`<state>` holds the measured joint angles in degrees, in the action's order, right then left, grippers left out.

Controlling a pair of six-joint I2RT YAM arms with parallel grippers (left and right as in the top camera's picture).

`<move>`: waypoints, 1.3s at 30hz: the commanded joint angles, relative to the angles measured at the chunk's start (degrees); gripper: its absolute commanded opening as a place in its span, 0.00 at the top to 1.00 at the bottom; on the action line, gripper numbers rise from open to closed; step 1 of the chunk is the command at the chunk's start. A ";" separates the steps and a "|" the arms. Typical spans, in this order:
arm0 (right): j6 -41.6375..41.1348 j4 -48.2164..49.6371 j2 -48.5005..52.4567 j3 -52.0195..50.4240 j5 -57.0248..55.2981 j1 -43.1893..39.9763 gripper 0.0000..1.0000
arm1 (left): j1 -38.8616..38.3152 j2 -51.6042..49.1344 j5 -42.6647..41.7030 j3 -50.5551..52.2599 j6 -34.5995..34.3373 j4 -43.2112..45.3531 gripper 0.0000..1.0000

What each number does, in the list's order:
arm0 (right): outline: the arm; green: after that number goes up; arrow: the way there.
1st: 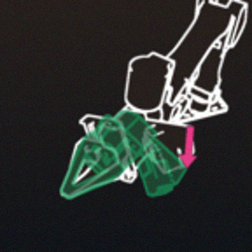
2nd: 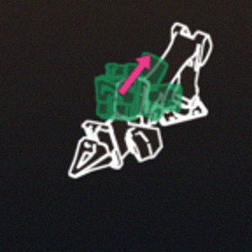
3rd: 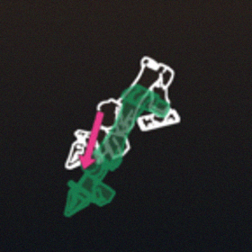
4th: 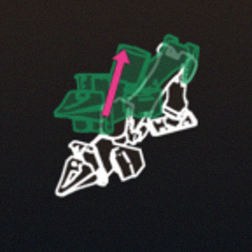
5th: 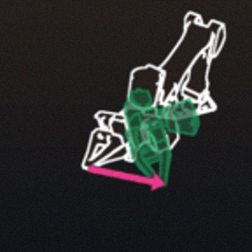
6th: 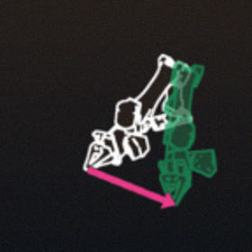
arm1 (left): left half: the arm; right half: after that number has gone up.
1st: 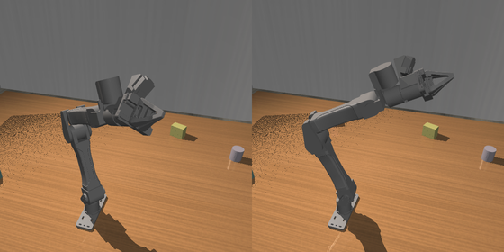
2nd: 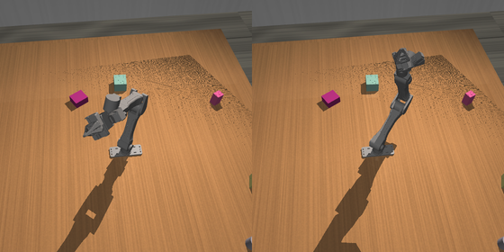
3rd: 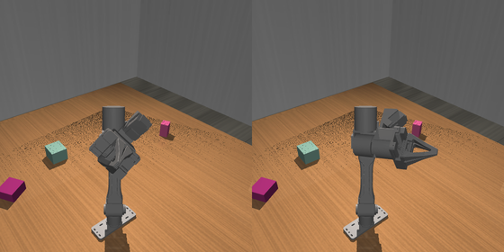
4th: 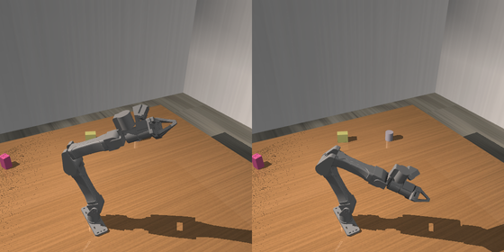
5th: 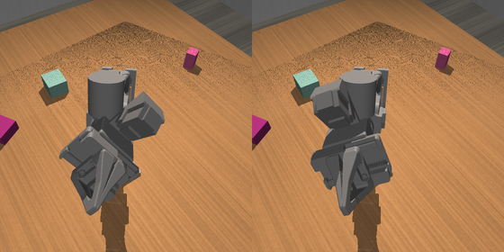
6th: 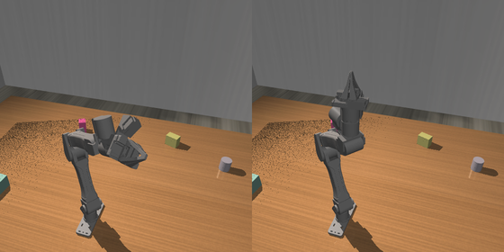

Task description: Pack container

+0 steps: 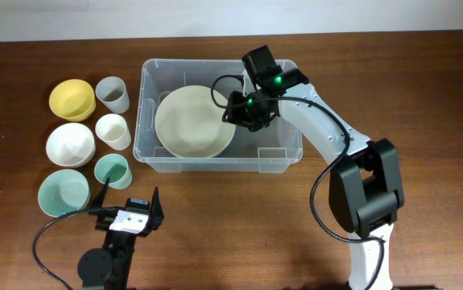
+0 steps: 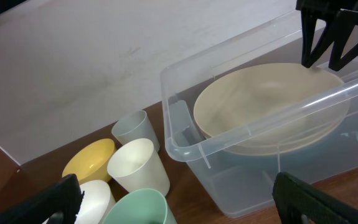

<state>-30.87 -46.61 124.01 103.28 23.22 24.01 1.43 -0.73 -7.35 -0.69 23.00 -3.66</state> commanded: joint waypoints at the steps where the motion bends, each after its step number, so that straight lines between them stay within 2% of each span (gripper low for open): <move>1: 0.35 0.20 0.09 0.17 0.02 0.44 0.58 | 0.28 0.22 -0.79 0.15 0.68 -0.24 0.00; 5: 0.37 0.35 -0.22 0.74 0.07 -0.13 0.63 | 0.28 0.22 -0.79 0.17 0.70 -0.24 0.00; 10: 0.61 -1.75 -2.47 4.52 -1.38 -2.25 0.62 | 0.28 0.22 -0.79 0.17 0.68 -0.24 0.00; 16: 5.22 -15.45 -6.40 18.05 -10.78 -6.29 0.61 | 0.28 0.22 -0.79 0.17 0.68 -0.24 0.00; 19: 6.64 -26.71 -7.80 30.34 -18.40 -8.79 0.51 | 0.28 0.22 -0.79 0.17 0.68 -0.24 0.00; 23: 6.62 -38.69 -8.85 42.77 -26.18 -12.66 0.16 | 0.28 0.22 -0.79 0.17 0.68 -0.24 0.00; 27: 6.60 -50.38 -9.03 52.76 -28.06 -18.53 0.00 | 0.28 0.22 -0.79 0.17 0.70 -0.24 0.00; 28: 8.33 -50.75 -9.18 53.90 -27.23 -20.13 0.01 | 0.28 0.22 -0.79 0.17 0.70 -0.24 0.00; 29: 11.52 -50.73 -10.25 53.64 -24.04 -21.88 0.01 | 0.28 0.22 -0.79 0.17 0.70 -0.24 0.00; 35: 14.67 -50.73 -15.67 50.69 -17.90 -29.42 0.01 | 0.28 0.22 -0.79 0.17 0.68 -0.24 0.00; 36: 16.17 -50.73 -17.44 48.17 -17.92 -30.29 0.01 | 0.28 0.22 -0.79 0.17 0.70 -0.24 0.00; 39: 18.43 -50.73 -26.21 32.04 -24.37 -33.22 0.01 | 0.28 0.22 -0.79 0.15 0.68 -0.24 0.00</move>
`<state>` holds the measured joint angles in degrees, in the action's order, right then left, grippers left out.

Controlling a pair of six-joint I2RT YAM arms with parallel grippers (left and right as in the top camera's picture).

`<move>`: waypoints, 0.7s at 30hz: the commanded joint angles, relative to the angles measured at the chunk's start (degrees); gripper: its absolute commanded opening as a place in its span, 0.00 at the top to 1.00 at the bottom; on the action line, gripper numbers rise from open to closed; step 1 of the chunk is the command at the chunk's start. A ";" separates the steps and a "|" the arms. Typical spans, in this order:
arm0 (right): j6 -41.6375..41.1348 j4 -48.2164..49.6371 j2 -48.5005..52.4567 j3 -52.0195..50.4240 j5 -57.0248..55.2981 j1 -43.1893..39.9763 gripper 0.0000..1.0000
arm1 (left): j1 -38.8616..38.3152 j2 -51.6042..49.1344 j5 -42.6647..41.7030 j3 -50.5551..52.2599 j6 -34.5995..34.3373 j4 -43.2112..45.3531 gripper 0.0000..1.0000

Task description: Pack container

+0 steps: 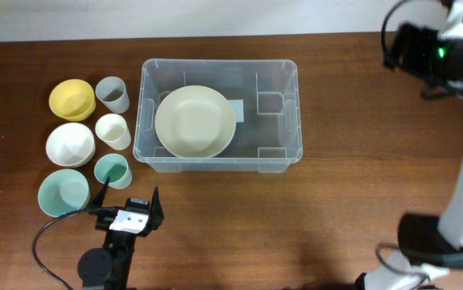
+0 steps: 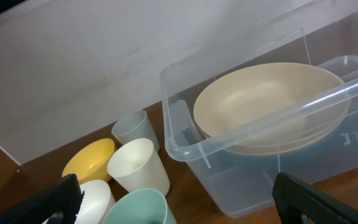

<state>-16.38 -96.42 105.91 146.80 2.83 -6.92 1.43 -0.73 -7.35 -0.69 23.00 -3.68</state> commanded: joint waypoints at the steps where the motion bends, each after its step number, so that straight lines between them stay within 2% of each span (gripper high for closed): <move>1: 3.91 -0.92 -10.56 -16.55 -6.25 -3.26 0.01 | 0.28 0.22 -0.79 0.17 0.70 -0.22 0.00; 5: 2.19 -0.63 -17.86 -34.49 -7.58 -8.85 0.01 | 0.28 0.22 -0.79 0.17 0.70 -0.22 0.00; 8: 2.16 0.81 -19.65 -43.25 -7.39 -13.55 0.01 | 0.28 0.22 -0.79 0.15 0.70 -0.22 0.00; 12: 1.95 4.55 -19.63 -51.25 -2.34 -19.63 0.01 | 0.28 0.22 -0.79 0.17 0.70 -0.22 0.00; 17: -2.05 13.42 -19.54 -60.48 -1.99 -26.62 0.01 | 0.28 0.22 -0.76 0.17 0.70 -0.22 0.00; 21: -2.54 16.48 -19.06 -65.55 -2.19 -31.65 0.01 | 0.28 0.22 -0.79 0.17 0.70 -0.22 0.00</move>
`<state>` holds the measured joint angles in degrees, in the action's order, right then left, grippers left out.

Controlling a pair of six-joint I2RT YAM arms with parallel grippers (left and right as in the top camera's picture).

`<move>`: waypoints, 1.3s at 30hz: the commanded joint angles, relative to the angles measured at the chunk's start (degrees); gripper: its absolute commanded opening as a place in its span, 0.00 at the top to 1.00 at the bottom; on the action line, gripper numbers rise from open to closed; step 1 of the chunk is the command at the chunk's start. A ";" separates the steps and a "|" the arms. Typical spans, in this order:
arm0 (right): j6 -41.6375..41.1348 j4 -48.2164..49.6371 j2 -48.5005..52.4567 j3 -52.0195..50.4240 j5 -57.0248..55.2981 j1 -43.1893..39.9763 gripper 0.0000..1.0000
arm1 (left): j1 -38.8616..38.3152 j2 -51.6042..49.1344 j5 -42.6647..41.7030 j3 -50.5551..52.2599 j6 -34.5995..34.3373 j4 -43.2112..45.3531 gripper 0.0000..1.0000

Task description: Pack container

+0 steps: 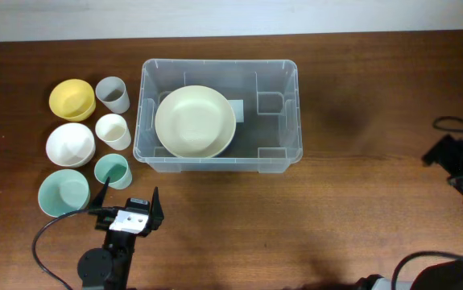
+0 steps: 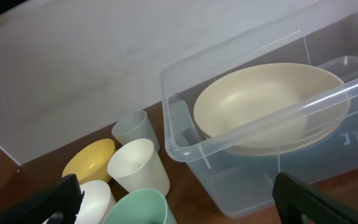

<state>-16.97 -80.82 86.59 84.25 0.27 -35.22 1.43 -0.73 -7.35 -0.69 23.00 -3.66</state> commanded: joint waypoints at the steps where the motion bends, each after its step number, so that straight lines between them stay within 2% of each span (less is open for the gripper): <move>1: -1.97 1.33 0.33 -3.78 0.39 -4.26 0.01 | 0.28 0.22 -0.79 0.17 0.70 -0.24 0.00; 5: -1.99 2.49 1.20 -4.85 0.66 -6.49 0.01 | 0.28 0.22 -0.79 0.17 0.68 -0.24 0.00; 39: -1.95 4.81 1.33 -4.85 0.79 -6.43 0.01 | 0.28 0.22 -0.39 0.15 0.70 -0.26 0.00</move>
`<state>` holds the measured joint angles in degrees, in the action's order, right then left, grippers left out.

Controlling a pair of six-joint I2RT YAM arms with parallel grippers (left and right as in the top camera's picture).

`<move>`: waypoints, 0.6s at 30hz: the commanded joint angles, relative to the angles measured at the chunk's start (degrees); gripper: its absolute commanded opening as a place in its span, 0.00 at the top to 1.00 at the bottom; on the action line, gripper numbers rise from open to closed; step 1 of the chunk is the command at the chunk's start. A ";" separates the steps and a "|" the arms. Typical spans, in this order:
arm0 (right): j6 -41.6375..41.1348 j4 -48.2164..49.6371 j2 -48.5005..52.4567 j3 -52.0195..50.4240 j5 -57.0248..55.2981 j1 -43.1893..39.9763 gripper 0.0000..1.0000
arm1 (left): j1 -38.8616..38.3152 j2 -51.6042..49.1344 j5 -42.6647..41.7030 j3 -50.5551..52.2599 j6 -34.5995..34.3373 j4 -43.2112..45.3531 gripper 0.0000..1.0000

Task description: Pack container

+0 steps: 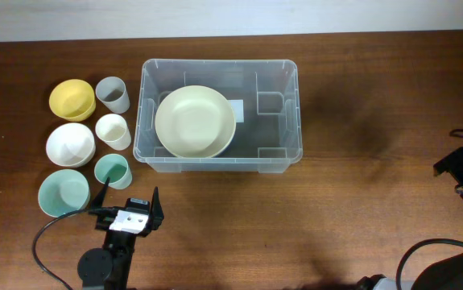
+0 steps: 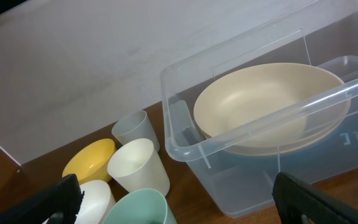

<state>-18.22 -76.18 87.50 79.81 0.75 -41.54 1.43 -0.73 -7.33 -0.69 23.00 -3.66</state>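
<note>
A clear plastic container [image 1: 280, 151] stands at the table's middle back with a cream plate [image 1: 195, 121] lying in its left part. The left wrist view shows that container [image 2: 182, 140] and plate [image 2: 266, 102] too. My left gripper [image 1: 128, 199] rests open at the front left, just short of a mint cup [image 1: 112, 170], and holds nothing. In its own view the left gripper [image 2: 179, 211] spans the mint cup [image 2: 142, 208]. Only part of my right gripper shows at the table's right edge, far from the container, and its jaws cannot be made out.
Left of the container stand a yellow bowl [image 1: 72, 98], a grey cup [image 1: 113, 94], a white cup [image 1: 113, 130], a white bowl [image 1: 70, 144] and a mint bowl [image 1: 63, 192]. A cable loops beside the left arm's base.
The right arm has shifted slightly further toward the right edge of the overhead view. The left gripper, the container, the plate and the cups and bowls stand as before.
My right gripper was inside the container at the cream plate's right rim. Then it was at the far right corner, with the plate lying in the container. After that it sat at the table's right edge, where it still is. The left gripper stayed open throughout.
</note>
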 commanded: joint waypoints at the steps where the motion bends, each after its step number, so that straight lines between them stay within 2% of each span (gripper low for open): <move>1: -0.70 0.17 0.42 -0.42 0.31 -0.11 0.01 | 0.28 0.22 -0.42 0.17 0.70 -0.26 0.00; 14: -0.70 0.17 0.42 -0.42 0.28 -0.11 0.01 | 0.28 0.22 -0.44 0.17 0.72 -0.13 0.00; 18: -0.70 0.17 0.42 -0.42 0.28 -0.11 0.01 | 0.28 0.22 -0.52 0.15 0.66 2.43 0.00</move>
<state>-18.24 -76.18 87.50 79.81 0.75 -41.54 1.43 -0.73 -7.33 -0.69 23.00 -2.35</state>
